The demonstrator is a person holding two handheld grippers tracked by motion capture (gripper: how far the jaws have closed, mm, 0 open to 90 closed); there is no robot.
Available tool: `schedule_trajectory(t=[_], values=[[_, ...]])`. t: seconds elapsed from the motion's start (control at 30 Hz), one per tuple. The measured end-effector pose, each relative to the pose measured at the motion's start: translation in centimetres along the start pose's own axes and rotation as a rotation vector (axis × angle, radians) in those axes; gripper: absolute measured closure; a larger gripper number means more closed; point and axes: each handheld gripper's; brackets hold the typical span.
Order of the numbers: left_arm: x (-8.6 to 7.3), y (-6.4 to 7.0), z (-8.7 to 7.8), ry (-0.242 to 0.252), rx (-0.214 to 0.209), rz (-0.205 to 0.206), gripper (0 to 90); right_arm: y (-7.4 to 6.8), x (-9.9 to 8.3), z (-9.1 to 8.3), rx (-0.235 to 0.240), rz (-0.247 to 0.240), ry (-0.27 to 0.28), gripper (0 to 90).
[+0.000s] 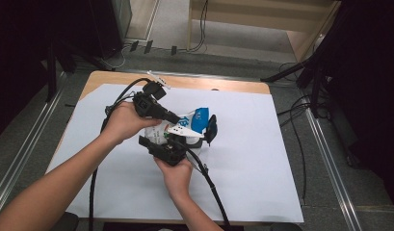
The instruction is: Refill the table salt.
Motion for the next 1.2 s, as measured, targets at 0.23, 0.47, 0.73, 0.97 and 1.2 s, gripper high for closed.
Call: schedule_trajectory(t=[0.23, 0.47, 0.73, 0.97, 1.2], values=[[-0.02, 0.02, -0.06, 0.001, 0.005, 0.006, 89.4, 0.00, -0.01, 0.02, 0.000, -0.003, 0.001, 68.9], [-0.02, 0.00, -0.05, -0.003, 0.000, 0.001, 89.4, -0.02, -0.05, 0.08, -0.002, -0.001, 0.004, 68.9], [0.00, 0.00, -0.07, -0.006, 0.000, -0.001, 89.4, -0.08, -0.07, 0.12, 0.000, 0.006, 0.005, 68.8], [0.01, 0.00, -0.09, 0.000, 0.004, -0.007, 89.6, -0.02, -0.06, 0.14, 0.005, 0.010, 0.007, 68.5], [0.09, -0.03, -0.05, -0.010, 0.006, -0.016, 89.9, -0.02, -0.03, 0.09, 0.009, 0.014, 0.004, 69.7]])
Point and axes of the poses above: each handheld gripper's, and its own axes: z roughly forward along the jaws, x roughly out of its top, y roughly to its right, and after that the axes turned 4 degrees about -z, right-handed
